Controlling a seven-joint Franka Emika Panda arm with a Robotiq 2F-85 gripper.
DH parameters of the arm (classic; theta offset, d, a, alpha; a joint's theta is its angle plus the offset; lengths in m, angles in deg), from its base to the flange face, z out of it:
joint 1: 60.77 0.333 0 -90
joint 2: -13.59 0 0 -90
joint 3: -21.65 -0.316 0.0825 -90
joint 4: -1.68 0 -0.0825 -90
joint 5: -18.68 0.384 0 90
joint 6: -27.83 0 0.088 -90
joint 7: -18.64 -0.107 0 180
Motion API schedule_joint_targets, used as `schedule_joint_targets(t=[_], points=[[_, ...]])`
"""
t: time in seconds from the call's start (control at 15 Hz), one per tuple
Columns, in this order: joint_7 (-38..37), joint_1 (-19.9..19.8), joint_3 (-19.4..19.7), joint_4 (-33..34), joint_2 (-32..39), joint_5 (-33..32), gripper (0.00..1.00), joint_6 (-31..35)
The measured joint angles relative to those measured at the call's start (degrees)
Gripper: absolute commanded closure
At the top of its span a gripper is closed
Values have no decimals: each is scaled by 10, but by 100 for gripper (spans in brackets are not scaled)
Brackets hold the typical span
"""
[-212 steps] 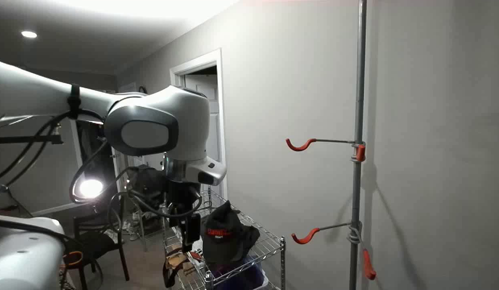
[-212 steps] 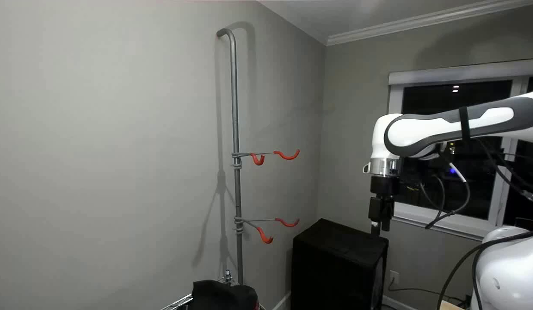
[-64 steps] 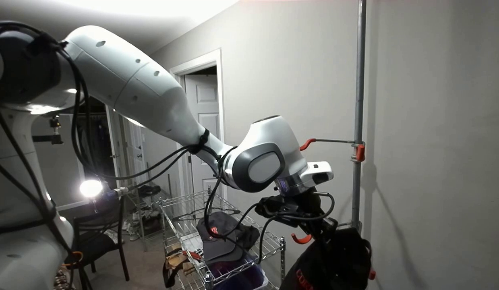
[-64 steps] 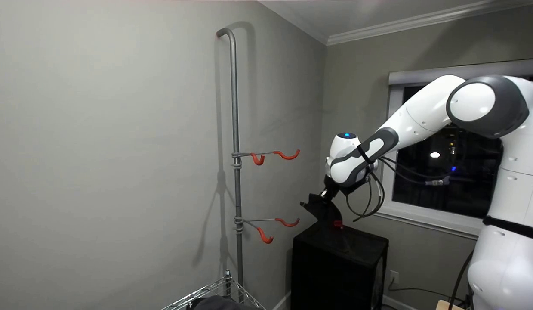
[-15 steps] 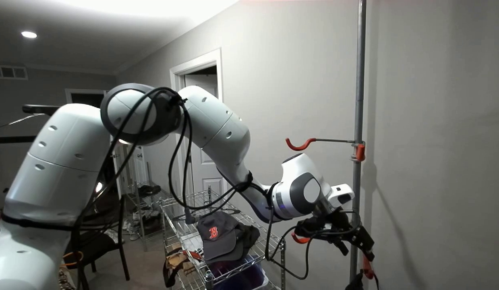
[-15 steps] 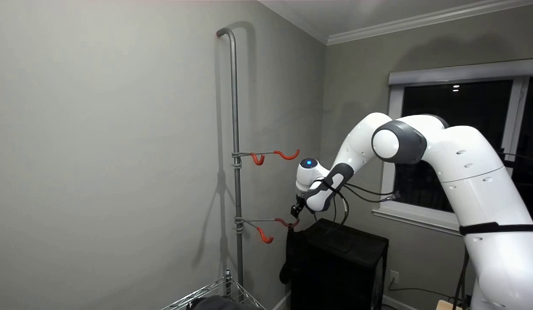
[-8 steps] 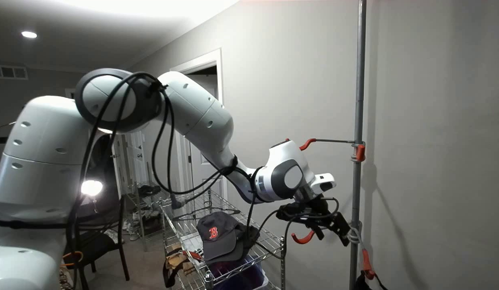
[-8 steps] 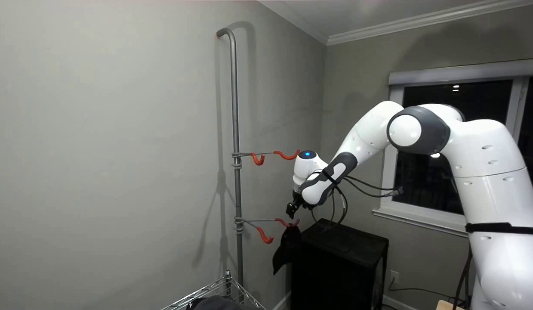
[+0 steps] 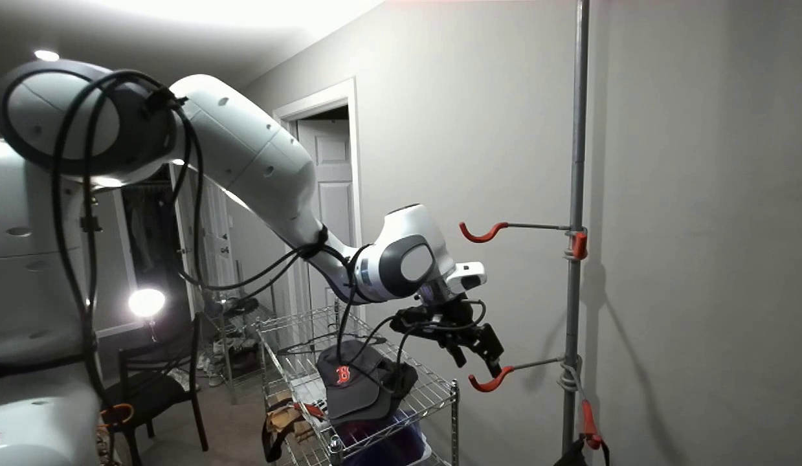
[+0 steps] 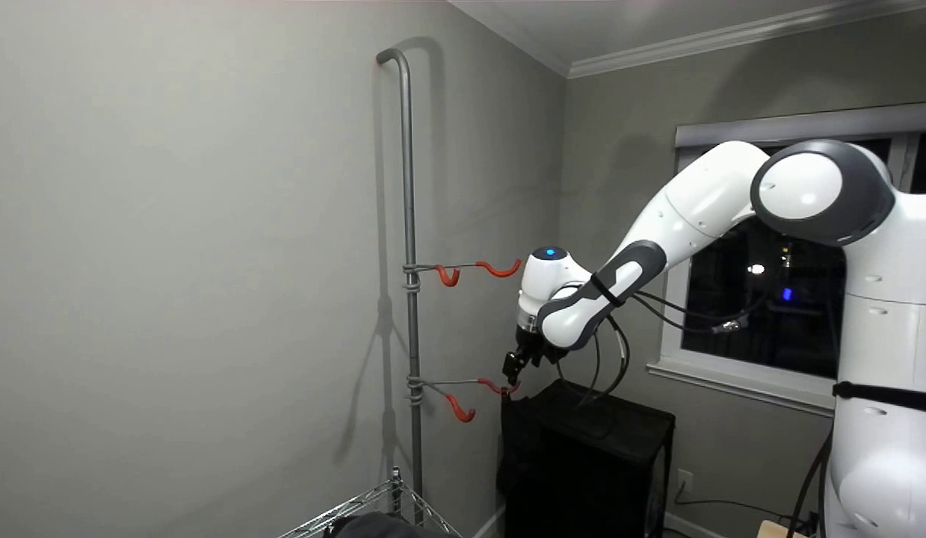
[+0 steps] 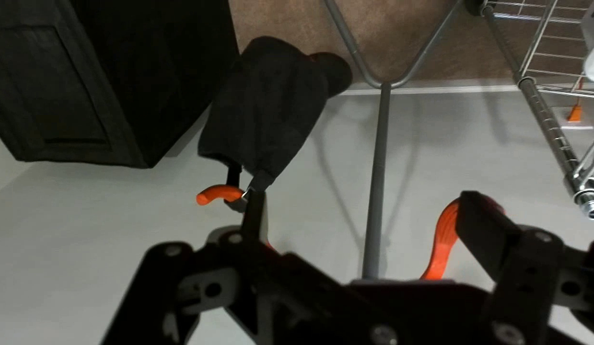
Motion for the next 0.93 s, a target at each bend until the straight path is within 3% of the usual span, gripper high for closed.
schedule_joint_targets(t=[0.47, 0.93], points=[[-25, 9, -79, -87, -98, 51, 0, -45], [-101, 89, -216, -80, -128, 56, 0, -126]])
